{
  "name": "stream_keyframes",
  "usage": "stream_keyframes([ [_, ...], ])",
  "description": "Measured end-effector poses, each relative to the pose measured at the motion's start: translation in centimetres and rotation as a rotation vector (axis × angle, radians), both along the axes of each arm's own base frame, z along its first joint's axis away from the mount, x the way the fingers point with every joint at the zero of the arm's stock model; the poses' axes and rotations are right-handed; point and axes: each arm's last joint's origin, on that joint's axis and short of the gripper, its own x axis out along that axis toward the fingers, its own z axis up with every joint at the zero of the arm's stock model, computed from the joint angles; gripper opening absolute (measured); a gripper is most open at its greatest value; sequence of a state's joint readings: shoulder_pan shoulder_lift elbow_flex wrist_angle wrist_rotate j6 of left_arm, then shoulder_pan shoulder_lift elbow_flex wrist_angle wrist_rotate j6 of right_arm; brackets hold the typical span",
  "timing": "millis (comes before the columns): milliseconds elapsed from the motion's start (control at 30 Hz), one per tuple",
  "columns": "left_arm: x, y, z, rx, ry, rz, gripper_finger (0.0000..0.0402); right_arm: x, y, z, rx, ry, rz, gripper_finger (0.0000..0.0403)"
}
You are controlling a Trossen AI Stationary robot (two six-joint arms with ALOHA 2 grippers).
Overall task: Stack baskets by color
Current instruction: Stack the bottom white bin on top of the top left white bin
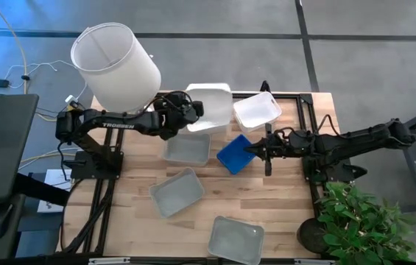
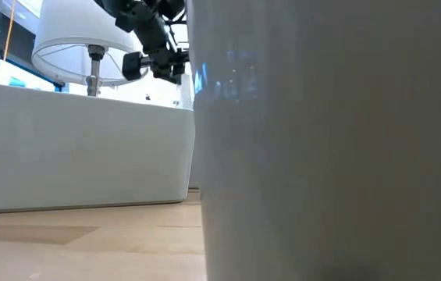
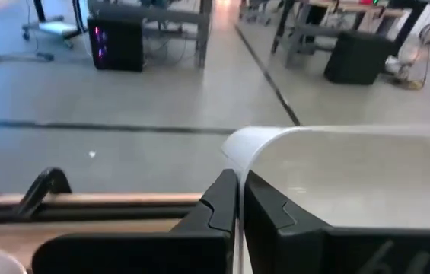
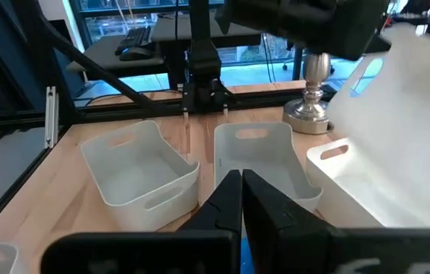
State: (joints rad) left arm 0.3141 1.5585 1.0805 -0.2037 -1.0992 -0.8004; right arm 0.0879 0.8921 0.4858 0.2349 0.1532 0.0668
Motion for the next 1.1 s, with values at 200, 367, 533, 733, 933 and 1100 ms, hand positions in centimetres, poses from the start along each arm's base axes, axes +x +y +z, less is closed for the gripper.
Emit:
stream_keyframes([
  [200, 0.0, 0.7, -1.6, -0.093, 0.018, -0.021, 0.0, 0.0, 0.0, 0.1, -0.007, -0.01, 0.001, 0.0],
  [367, 0.2, 1.3, -2.7, -0.149, 0.015, -0.035, 0.0, 0.0, 0.0, 0.1, 0.003, -0.01, -0.001, 0.0],
  [533, 0.2, 0.9, -3.4, -0.187, 0.044, -0.038, 0.0, 0.0, 0.0, 0.1, 0.004, -0.01, -0.001, 0.0],
  [733, -0.4, 0.4, -3.4, -0.236, 0.114, -0.065, 0.0, 0.0, 0.0, 0.1, 0.003, -0.009, -0.001, 0.0],
  [933, -1.1, 0.2, -3.3, -0.286, 0.183, -0.096, 0.0, 0.0, 0.0, 0.1, 0.001, -0.01, -0.001, 0.0],
  [1100, -1.3, 0.8, -2.7, -0.326, 0.213, -0.147, 0.0, 0.0, 0.0, 0.1, 0.002, -0.011, -0.001, 0.0],
])
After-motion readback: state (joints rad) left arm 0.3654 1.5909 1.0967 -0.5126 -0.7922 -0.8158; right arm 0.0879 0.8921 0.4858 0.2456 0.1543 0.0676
